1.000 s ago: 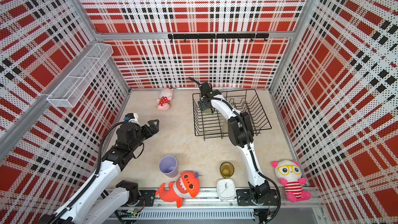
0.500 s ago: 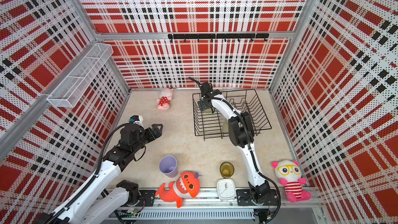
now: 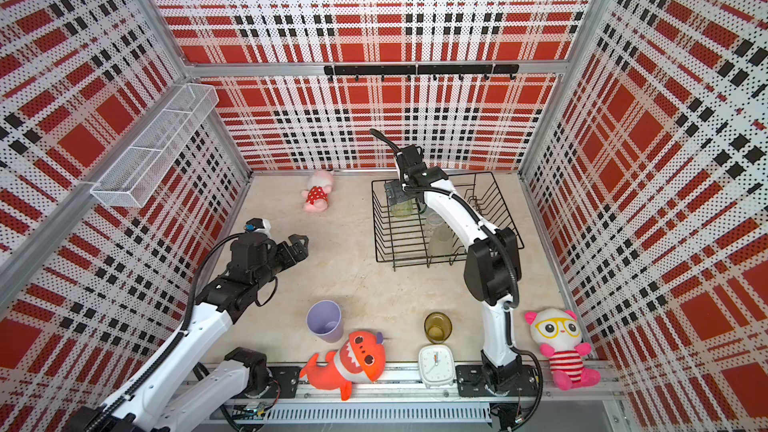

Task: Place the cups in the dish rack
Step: 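Move the right gripper down to the lavender cup on the table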

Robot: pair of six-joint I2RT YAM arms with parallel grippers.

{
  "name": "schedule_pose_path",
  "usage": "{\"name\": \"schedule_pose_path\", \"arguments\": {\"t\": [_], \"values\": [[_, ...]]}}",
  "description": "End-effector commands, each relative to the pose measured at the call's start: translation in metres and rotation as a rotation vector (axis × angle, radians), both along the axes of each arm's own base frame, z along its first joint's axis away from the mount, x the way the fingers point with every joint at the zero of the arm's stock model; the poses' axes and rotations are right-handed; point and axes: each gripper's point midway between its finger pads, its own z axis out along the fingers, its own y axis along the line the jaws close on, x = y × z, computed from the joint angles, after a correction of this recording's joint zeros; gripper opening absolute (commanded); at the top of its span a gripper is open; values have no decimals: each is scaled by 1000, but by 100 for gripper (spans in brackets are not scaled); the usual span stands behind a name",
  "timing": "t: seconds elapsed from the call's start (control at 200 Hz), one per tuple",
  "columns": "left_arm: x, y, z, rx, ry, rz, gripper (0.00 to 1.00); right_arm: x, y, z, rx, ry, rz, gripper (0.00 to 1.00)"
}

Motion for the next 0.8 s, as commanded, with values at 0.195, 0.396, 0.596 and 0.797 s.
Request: {"name": "schedule_pose_path", "arguments": {"t": [0.195,0.396,0.596,0.797], "values": [[15,44,10,0,-47,151,98,-71,54,32,56,-25,275,95],[20,54,5,-8,-45,181,98,-139,111,26,186,57,480,94],[25,61,0,-14,-43,199,98,-208,159,6,291,187,644,92],[27,65,-4,-41,-40,213,98,-246,176,-9,259,264,714,92]]}}
